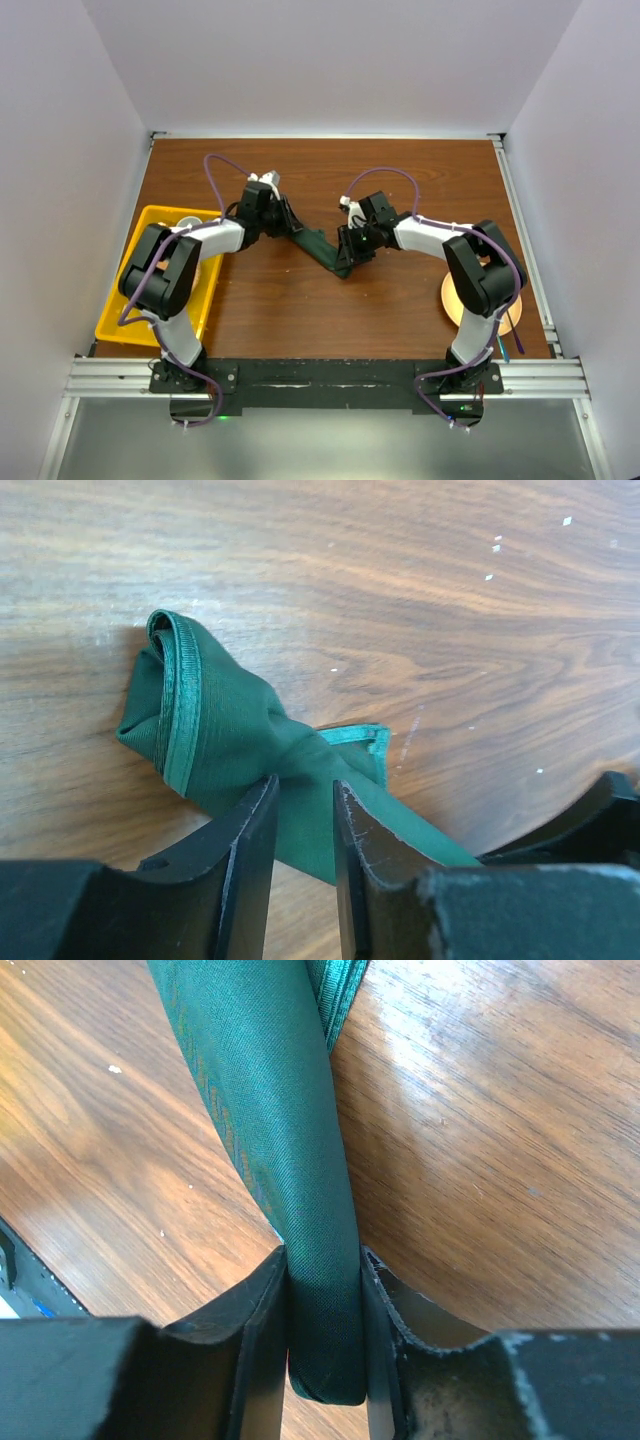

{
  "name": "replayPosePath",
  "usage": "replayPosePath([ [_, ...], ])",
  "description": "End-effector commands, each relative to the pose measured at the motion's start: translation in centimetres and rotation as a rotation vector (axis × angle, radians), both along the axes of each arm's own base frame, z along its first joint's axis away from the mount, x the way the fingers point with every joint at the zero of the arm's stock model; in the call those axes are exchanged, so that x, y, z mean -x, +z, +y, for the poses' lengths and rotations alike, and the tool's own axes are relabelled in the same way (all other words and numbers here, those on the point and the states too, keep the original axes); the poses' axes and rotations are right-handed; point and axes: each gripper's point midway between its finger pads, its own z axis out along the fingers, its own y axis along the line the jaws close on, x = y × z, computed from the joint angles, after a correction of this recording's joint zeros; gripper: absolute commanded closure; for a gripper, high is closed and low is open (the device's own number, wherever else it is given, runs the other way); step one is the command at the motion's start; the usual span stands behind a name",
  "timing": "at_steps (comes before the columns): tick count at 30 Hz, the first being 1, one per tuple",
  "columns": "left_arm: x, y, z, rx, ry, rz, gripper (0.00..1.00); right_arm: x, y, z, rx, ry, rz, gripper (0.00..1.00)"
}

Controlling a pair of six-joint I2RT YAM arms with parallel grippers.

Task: Fold the napkin, place the utensils inside, and roll it up
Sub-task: Roll the napkin with the utensil

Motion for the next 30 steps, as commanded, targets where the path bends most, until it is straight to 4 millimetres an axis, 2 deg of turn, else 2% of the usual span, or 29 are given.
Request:
replayPosePath([
  [1,-1.8,4.9,-0.5,0.053,-0.015,-0.111,0.66,1.2,-2.5,-1.9,0.087,-0.007,0.047,0.68],
  [3,-2.1,5.2,-0.6,0.069,-0.018,-0.116,0.66,0.8,-1.7,-1.6,0.055,-0.011,0.042,0.65],
  [7,-2.4,5.1,-0.7,0.082,-0.022,-0.112,0.65,0.8,0.0,-1.4,0.042,0.012,0.021,0.48],
  [10,-2.8,4.0,-0.4,0.070,-0.013,-0.090,0.65,0.9,1.3,-1.4,0.031,0.015,0.003,0.44],
  [13,-3.1,2.8,0.0,0.055,-0.003,-0.071,0.65,1.0,1.8,-2.4,0.071,0.001,-0.018,0.43],
  [17,-3.6,1.8,0.6,0.026,0.014,-0.069,0.65,1.2,1.5,-3.5,0.112,-0.015,-0.028,0.43],
  [22,-4.2,0.9,1.0,-0.002,0.017,-0.073,0.65,0.5,-0.2,-5.0,0.167,-0.061,-0.029,0.48],
  [25,-4.7,0.0,0.9,-0.015,0.010,-0.078,0.65,-0.2,-1.6,-5.7,0.210,-0.087,-0.023,0.54],
  [27,-5.2,0.3,0.7,-0.012,-0.006,-0.096,0.65,-0.1,-2.4,-6.0,0.234,-0.096,-0.008,0.60],
  [30,-5.7,0.7,0.3,-0.007,-0.021,-0.118,0.64,-0.1,-2.7,-6.7,0.269,-0.114,-0.010,0.60],
])
